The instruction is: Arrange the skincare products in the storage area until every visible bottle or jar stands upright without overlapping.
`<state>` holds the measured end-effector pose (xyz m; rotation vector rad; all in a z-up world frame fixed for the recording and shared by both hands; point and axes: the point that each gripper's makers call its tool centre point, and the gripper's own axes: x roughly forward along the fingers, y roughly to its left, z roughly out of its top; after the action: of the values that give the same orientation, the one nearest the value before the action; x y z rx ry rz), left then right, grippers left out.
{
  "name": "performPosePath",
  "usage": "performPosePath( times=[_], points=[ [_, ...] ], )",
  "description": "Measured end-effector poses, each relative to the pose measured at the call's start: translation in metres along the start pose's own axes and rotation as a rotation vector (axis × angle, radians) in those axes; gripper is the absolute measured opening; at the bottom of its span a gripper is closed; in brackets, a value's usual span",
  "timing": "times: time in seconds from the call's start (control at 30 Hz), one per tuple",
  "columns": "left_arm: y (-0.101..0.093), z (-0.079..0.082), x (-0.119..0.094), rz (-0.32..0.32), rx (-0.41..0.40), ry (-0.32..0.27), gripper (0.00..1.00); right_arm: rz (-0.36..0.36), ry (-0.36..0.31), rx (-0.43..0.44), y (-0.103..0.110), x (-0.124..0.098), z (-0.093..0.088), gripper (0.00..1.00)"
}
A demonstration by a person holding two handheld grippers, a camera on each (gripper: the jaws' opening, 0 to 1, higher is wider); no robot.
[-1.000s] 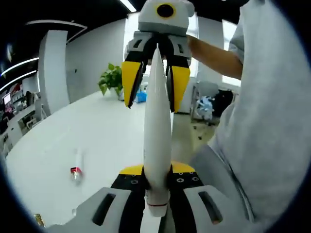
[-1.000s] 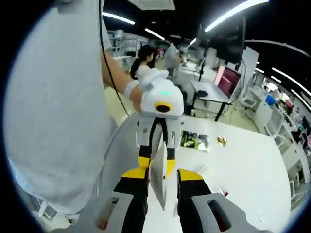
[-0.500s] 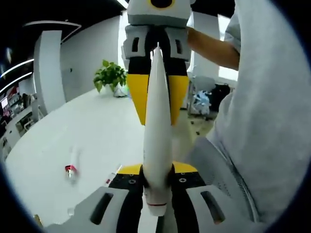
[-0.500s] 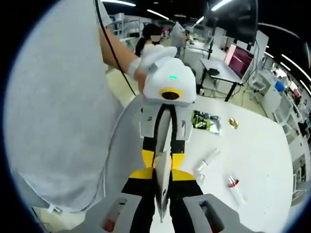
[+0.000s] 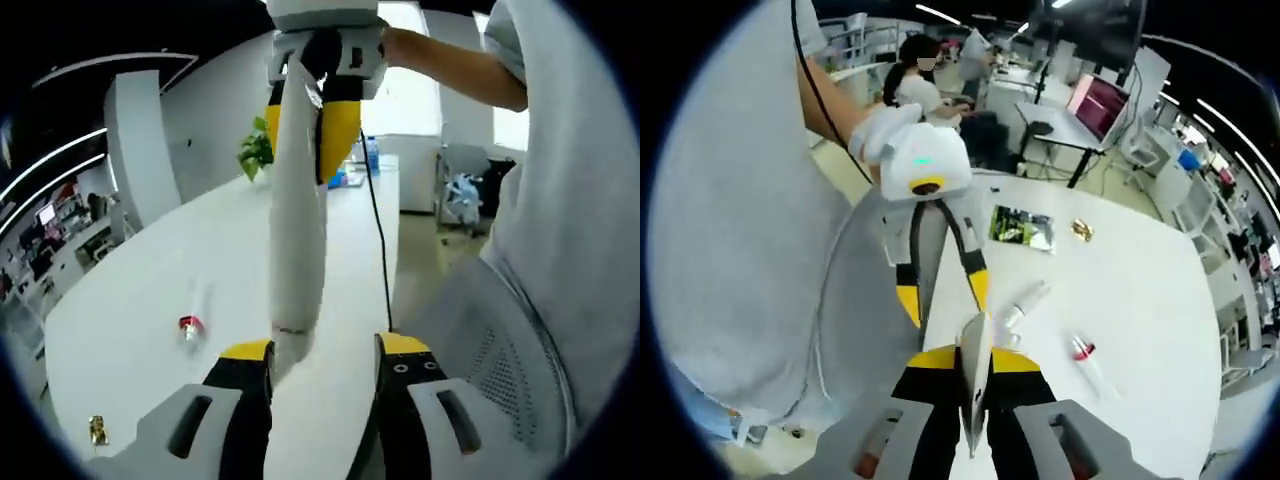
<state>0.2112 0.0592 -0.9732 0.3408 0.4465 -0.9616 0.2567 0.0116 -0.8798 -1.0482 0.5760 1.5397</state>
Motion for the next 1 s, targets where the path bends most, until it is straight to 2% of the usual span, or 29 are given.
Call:
performPosePath(
  times=[0.07, 0.2, 0.33, 0.57, 0.7, 0.87, 0.93, 1.0],
  points=[
    [0.005, -0.013, -0.005, 0.027, -0.025, 0.022, 0.33, -0.019, 0.028, 0.002, -0.011, -0.007, -0.008, 0.0],
    [0.014, -0.039, -0.014, 0.084, -0.092, 0.073, 0.46, -0.049, 0.089, -0.016, -0.039, -0.029, -0.022, 0.0],
    [0.013, -0.054, -0.022, 0.108, -0.126, 0.102, 0.48, -0.071, 0.181, -0.043, -0.07, -0.048, -0.039, 0.0],
    [0.006, -0.083, -0.028, 0.138, -0.148, 0.176, 0.55, -0.061, 0.243, -0.047, -0.102, -0.061, -0.054, 0.0],
    [0.006, -0.094, -0.031, 0.161, -0.127, 0.215, 0.54, -0.062, 0.267, -0.05, -0.123, -0.064, -0.06, 0.0],
    [0.005, -0.107, -0.029, 0.171, -0.164, 0.232, 0.54, -0.047, 0.287, -0.045, -0.143, -0.068, -0.066, 0.0],
    [0.009, -0.109, -0.029, 0.201, -0.119, 0.243, 0.5, -0.037, 0.311, -0.047, -0.15, -0.07, -0.07, 0.0],
    [0.011, -0.106, -0.027, 0.216, -0.112, 0.239, 0.45, -0.035, 0.332, -0.054, -0.159, -0.068, -0.076, 0.0]
  ],
)
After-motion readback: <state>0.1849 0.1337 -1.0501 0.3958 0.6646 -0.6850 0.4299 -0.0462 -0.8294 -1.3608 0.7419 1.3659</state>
